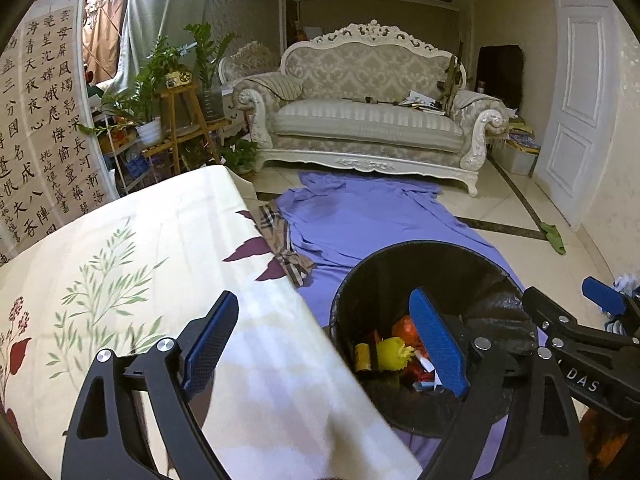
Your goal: Collect trash
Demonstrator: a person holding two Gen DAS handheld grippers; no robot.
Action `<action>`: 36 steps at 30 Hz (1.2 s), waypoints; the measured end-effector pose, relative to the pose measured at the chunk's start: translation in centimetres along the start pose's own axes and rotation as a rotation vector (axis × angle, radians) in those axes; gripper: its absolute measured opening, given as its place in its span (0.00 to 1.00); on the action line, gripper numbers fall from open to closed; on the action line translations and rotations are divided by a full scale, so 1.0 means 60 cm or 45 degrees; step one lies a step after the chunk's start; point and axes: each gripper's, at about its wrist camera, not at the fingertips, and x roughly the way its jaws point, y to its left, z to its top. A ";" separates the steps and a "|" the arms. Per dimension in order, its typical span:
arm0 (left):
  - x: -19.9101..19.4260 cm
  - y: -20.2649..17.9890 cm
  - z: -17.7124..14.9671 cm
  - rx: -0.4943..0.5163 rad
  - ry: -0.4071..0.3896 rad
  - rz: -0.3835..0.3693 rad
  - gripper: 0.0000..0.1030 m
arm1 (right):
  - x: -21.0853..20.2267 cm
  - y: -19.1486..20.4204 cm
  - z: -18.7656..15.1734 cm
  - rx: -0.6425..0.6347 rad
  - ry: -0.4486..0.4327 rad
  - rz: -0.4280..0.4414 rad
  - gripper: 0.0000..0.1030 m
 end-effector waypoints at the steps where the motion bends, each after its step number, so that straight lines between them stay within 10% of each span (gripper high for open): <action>1: -0.007 0.002 -0.002 0.000 -0.008 0.002 0.82 | -0.004 0.002 -0.002 -0.002 -0.001 -0.003 0.90; 36: -0.100 0.017 -0.042 -0.040 -0.076 0.012 0.83 | -0.129 0.019 -0.028 -0.035 -0.150 0.013 0.90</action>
